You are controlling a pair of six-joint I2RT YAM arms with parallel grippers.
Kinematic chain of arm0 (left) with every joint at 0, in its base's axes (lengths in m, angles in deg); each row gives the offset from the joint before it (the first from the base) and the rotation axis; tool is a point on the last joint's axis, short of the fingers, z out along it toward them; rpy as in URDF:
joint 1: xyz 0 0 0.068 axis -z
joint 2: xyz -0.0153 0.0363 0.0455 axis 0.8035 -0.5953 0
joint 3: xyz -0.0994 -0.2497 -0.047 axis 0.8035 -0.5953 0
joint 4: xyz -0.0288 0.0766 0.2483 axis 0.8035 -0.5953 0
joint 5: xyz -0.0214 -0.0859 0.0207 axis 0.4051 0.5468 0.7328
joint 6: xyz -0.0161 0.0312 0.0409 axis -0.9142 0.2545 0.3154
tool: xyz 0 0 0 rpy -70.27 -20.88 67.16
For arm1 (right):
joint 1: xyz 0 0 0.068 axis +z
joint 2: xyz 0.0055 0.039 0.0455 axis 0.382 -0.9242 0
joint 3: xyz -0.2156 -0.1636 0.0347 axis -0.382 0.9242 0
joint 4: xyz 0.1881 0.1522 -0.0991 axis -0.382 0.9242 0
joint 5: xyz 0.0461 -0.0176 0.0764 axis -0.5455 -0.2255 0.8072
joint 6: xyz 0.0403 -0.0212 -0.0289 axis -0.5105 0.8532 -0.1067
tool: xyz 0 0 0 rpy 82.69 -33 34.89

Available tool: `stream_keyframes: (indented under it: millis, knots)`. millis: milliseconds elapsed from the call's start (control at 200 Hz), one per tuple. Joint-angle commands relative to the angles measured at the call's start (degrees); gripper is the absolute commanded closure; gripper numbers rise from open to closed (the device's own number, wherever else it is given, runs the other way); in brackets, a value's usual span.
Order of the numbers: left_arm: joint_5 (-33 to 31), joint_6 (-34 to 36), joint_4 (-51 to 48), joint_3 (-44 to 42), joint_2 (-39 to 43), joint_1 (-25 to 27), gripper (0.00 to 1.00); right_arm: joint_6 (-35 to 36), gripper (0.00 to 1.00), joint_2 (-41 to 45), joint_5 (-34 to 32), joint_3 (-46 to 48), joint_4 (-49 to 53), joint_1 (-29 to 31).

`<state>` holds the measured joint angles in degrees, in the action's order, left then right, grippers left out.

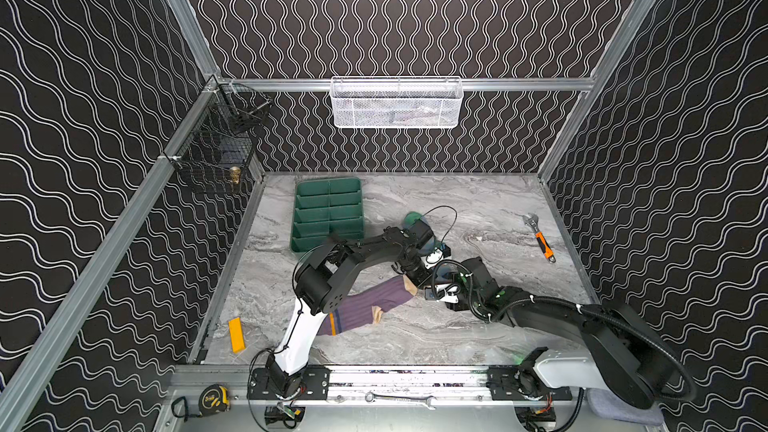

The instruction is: Roll the socks

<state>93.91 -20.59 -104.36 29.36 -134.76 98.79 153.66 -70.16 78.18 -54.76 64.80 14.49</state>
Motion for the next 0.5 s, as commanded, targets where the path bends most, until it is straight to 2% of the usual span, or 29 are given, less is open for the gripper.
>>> stream_keyframes:
  millis: [0, 160, 315, 440, 495]
  knots:
    - [-15.43, -0.39, -14.73, -2.31, -1.84, -0.14, 1.0, -1.69, 0.42, -3.15, -1.39, -1.31, 2.17, -0.3]
    - [-15.75, -0.43, -14.36, -2.95, -1.02, -0.1, 1.0, -1.58, 0.5, -6.17, -1.47, -2.6, 3.76, -0.67]
    - [-15.64, -0.32, -14.03, -2.92, -0.28, -0.13, 1.0, 1.61, 0.67, -5.88, -0.13, -0.37, 6.18, -0.8]
    - [-15.71, -0.34, -13.71, -3.2, 0.19, -0.12, 1.0, 1.44, 0.76, -5.14, 0.24, 0.18, 7.65, -0.78]
    - [-15.45, -0.44, -13.68, -3.08, 0.37, -0.07, 1.0, 1.55, 0.83, -4.67, 0.36, 0.18, 8.38, -0.8]
